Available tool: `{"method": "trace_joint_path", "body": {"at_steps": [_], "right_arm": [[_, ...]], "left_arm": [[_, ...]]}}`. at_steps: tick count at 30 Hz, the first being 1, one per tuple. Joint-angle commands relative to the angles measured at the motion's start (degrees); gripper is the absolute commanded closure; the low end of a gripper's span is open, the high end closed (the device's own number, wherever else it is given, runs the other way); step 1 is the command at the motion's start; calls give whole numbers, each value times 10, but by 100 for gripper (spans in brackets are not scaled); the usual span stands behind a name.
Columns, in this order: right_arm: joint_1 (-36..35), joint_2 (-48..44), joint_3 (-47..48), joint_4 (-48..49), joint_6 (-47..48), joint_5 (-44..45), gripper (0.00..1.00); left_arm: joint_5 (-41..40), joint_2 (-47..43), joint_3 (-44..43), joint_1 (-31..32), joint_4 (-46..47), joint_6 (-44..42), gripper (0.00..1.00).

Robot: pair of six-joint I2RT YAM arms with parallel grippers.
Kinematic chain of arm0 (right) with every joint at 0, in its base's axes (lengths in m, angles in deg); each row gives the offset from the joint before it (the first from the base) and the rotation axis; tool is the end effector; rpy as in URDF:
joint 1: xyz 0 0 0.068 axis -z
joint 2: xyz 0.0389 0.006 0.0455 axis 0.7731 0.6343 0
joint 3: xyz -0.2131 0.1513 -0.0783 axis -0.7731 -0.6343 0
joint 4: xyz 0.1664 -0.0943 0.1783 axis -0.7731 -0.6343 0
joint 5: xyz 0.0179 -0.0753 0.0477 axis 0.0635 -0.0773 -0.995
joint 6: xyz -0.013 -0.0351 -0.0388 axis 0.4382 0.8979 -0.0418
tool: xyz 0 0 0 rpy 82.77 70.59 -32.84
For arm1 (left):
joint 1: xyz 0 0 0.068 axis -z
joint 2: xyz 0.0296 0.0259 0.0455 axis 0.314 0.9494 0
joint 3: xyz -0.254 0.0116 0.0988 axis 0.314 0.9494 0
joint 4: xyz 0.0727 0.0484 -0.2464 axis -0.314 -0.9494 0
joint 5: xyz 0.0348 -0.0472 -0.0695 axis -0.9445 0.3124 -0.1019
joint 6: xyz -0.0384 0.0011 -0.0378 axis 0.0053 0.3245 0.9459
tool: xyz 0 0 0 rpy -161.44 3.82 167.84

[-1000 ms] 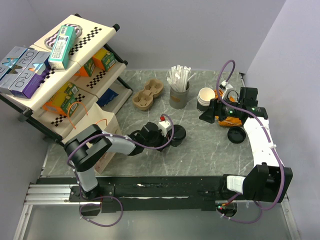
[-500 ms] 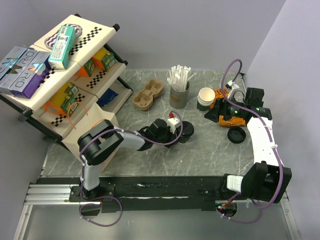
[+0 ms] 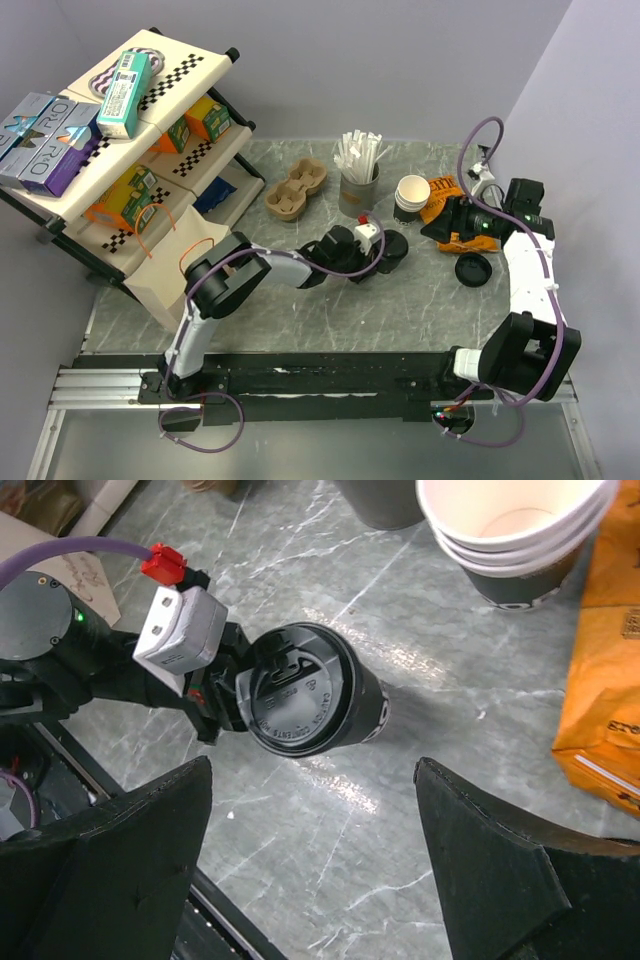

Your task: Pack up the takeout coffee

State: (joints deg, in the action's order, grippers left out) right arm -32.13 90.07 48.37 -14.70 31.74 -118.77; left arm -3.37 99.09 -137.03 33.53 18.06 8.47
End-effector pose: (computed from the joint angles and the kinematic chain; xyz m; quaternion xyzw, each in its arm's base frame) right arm 0.2502 -0.0535 0.3066 -0.1455 0.8419 0.3095 0.4174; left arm 0.2685 -0.3560 0.1273 0.3316 0.7863 -0.3718 0.3654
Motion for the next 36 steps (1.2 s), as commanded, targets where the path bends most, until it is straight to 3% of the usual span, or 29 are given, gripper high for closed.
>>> {"method": "trace_joint_path", "body": {"at_steps": [1,21,25,31,34,36], "right_arm": [[22,2,4,10,13,-28,12],[75,27,-5,11,27,-69,12],[78,22,-12,19,19,-72,12],[78,9,-8,17,10,-73,12],[79,-5,-7,26,-4,-75,12],[77,-14,-8,38,-20,-72,12]], "left_arm": [[13,40,-52,4,-15,7,99],[24,186,-296,5,-116,-6,99],[26,189,-309,5,-122,-9,99],[37,100,-214,5,-110,-23,99],[49,13,-146,5,-130,-26,86],[54,-56,-109,5,-160,-30,65]]}}
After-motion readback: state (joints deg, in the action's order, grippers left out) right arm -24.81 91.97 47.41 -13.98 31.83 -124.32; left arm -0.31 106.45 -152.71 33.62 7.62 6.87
